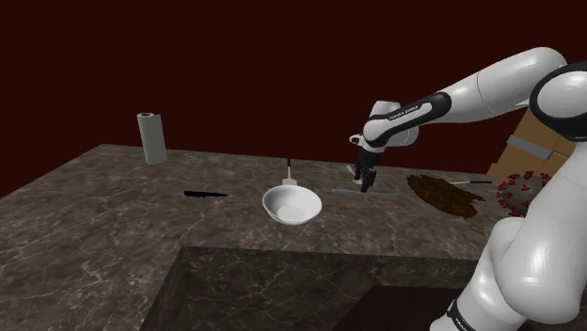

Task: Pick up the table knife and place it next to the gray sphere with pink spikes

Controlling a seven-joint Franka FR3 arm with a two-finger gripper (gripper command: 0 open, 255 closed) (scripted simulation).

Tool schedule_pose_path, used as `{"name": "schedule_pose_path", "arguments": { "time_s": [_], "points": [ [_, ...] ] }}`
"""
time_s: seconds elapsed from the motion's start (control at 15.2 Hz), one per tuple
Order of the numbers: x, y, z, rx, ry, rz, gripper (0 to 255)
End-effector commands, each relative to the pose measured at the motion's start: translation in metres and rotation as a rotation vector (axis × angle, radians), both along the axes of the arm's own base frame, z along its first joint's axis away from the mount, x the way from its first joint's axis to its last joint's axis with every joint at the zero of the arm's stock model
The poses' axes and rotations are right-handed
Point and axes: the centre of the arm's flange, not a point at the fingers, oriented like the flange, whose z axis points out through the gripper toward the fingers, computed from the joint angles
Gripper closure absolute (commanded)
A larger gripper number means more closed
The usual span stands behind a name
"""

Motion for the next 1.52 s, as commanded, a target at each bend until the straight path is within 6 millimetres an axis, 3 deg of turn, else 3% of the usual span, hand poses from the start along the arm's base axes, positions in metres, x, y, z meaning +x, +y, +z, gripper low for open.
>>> {"name": "schedule_pose_path", "arguments": {
  "time_s": [0.0,0.07,0.59,0.66,1.25,1.45],
  "points": [
    [-0.001,0.0,-0.011,0.0,-0.001,0.001,0],
    [0.0,0.0,-0.02,0.0,-0.001,0.001,0],
    [0.0,0.001,-0.02,0.0,-0.001,0.001,0],
    [0.0,0.001,-0.02,0.0,-0.001,0.001,255],
    [0.0,0.001,-0.02,0.0,-0.001,0.001,255],
    [0.0,0.0,-0.004,0.0,-0.001,0.001,255]
  ]
}}
